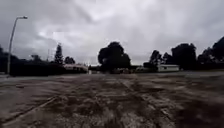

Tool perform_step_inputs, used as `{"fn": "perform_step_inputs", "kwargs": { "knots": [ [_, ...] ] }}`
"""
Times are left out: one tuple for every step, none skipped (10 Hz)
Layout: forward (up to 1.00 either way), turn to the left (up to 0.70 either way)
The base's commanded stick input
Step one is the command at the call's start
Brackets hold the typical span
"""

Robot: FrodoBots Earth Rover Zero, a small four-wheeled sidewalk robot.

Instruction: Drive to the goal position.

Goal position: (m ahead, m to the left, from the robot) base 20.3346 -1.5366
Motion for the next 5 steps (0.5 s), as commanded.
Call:
{"fn": "perform_step_inputs", "kwargs": {
  "knots": [
    [0.69,0.09],
    [0.69,0.23],
    [0.69,0.3],
    [0.69,0.14],
    [0.69,0.0]
  ]
}}
